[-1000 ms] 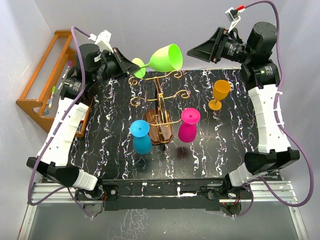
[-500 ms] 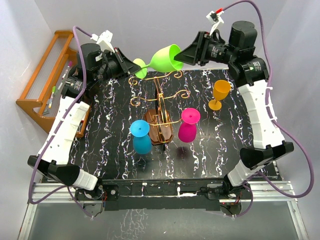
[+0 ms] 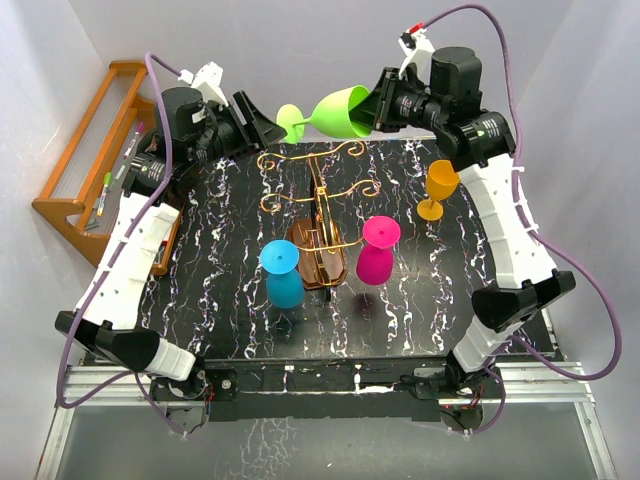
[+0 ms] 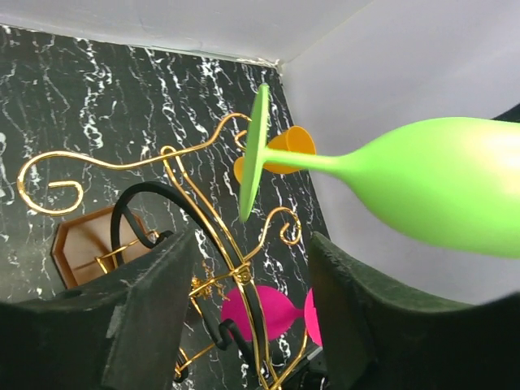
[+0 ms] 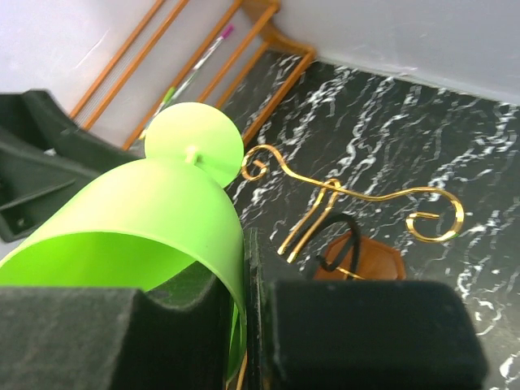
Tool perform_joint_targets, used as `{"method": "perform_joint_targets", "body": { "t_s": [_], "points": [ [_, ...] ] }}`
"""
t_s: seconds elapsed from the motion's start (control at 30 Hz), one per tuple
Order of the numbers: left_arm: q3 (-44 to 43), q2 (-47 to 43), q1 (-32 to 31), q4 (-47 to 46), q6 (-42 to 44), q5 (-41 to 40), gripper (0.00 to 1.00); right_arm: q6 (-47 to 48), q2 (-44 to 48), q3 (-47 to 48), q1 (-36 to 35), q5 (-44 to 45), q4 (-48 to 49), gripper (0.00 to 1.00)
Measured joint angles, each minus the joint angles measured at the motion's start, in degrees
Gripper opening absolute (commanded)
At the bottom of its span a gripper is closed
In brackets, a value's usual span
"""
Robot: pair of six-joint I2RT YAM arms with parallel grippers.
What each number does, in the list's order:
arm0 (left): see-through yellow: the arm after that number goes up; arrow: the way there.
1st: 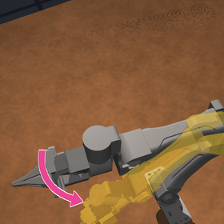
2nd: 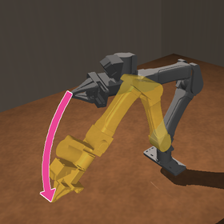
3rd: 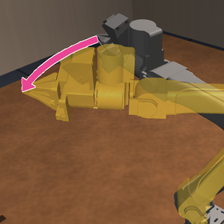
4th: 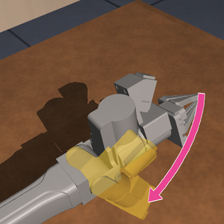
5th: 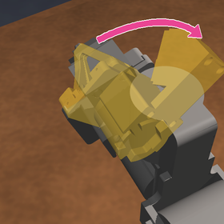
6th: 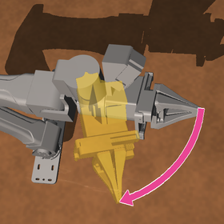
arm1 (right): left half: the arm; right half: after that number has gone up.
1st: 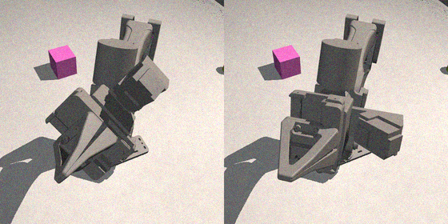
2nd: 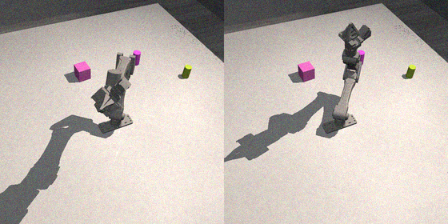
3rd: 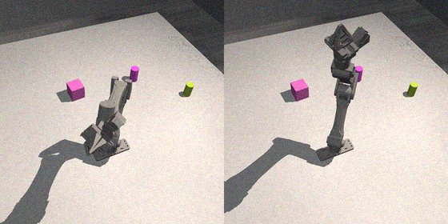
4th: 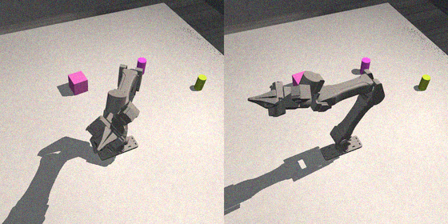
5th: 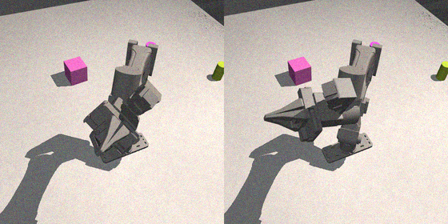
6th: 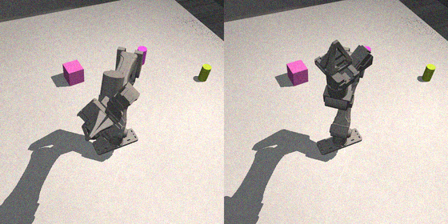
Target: Take the wine glass off the wine glass rack
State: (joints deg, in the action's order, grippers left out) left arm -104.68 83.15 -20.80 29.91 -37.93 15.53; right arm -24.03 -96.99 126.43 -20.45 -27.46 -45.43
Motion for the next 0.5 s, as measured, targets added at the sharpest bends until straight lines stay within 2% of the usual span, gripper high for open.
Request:
{"method": "perform_joint_targets", "body": {
  "t_s": [0.1,0.2,0.5],
  "points": [
    [0.00,-0.02,0.00,0.79,0.07,-2.64,0.58,-0.17,1.18,-1.84,1.49,3.93,0.48,0.08],
    [0.13,-0.37,0.00,1.07,0.11,-5.20,0.57,-0.50,2.67,-3.80,5.90,8.26,0.66,0.08],
    [4.15,-6.27,0.00,0.00,0.09,-10.69,0.55,-0.61,0.74,-6.97,28.11,28.00,-2.45,0.08]
  ]
}}
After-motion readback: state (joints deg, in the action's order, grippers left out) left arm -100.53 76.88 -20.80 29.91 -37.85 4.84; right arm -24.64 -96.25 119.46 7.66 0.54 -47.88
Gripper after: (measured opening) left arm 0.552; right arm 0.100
